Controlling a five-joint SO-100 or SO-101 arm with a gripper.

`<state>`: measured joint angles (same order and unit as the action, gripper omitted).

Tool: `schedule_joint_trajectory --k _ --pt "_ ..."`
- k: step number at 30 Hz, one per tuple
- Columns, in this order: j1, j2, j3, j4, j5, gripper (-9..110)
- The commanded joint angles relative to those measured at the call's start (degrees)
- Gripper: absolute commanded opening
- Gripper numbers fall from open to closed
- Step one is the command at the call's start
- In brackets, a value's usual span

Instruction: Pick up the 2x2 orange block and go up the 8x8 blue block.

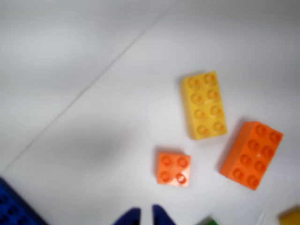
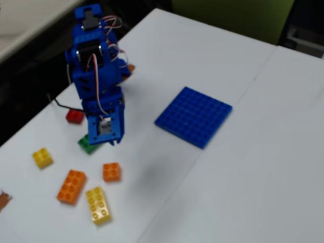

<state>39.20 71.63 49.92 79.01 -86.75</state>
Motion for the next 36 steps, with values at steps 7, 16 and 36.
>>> schedule_joint_trajectory --k 7,16,36 --pt "4.31 -6.68 -9.76 2.29 -6.86 4" --pt "7.03 -12.04 -12.22 0.7 -8.53 8" --pt "8.79 -20.65 -12.22 -3.87 -11.34 22"
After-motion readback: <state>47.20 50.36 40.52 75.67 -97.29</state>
